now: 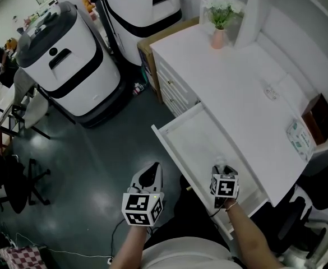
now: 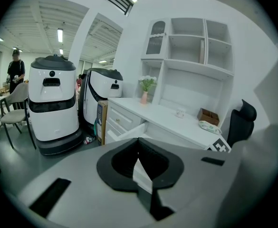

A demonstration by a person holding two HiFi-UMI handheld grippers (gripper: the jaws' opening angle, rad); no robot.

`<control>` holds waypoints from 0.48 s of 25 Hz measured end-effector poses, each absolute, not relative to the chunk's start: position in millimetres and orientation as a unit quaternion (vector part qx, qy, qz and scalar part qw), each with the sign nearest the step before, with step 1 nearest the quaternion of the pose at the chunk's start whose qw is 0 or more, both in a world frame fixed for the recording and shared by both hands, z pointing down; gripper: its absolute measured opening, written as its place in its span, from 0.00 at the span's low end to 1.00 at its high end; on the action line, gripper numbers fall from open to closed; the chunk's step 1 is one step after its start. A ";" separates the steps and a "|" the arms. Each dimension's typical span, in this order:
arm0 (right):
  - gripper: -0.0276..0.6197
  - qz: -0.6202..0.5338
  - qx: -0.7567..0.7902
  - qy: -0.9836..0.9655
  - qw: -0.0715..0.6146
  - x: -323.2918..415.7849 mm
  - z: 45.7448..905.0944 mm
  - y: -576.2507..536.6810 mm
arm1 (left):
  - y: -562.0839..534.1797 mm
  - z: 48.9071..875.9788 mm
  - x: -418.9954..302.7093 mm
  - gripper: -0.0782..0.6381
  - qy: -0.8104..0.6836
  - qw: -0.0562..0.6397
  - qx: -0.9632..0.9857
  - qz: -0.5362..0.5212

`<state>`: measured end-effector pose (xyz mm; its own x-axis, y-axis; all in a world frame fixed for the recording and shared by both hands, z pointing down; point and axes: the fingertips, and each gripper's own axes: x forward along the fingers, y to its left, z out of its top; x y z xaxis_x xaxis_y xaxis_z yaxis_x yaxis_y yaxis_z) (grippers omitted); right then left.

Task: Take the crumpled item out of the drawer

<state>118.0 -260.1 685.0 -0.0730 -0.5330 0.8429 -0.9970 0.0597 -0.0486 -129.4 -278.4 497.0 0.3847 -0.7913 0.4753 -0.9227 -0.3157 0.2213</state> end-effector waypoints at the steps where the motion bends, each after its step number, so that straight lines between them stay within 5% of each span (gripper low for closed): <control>1: 0.32 0.339 0.593 -0.651 0.332 117.1 680.0 -260.5 | -276.8 495.7 -129.1 0.10 -0.537 0.231 0.799 0.140; 12: 0.30 0.268 0.597 -0.711 0.258 100.7 603.2 -258.1 | -257.5 480.0 -121.4 0.10 -0.531 0.212 0.810 0.131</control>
<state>100.7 -258.1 603.2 -0.1539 -0.7100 0.6872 -0.9870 0.1433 -0.0729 -121.4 -257.5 480.0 0.4012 -0.8043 0.4383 -0.9159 -0.3455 0.2043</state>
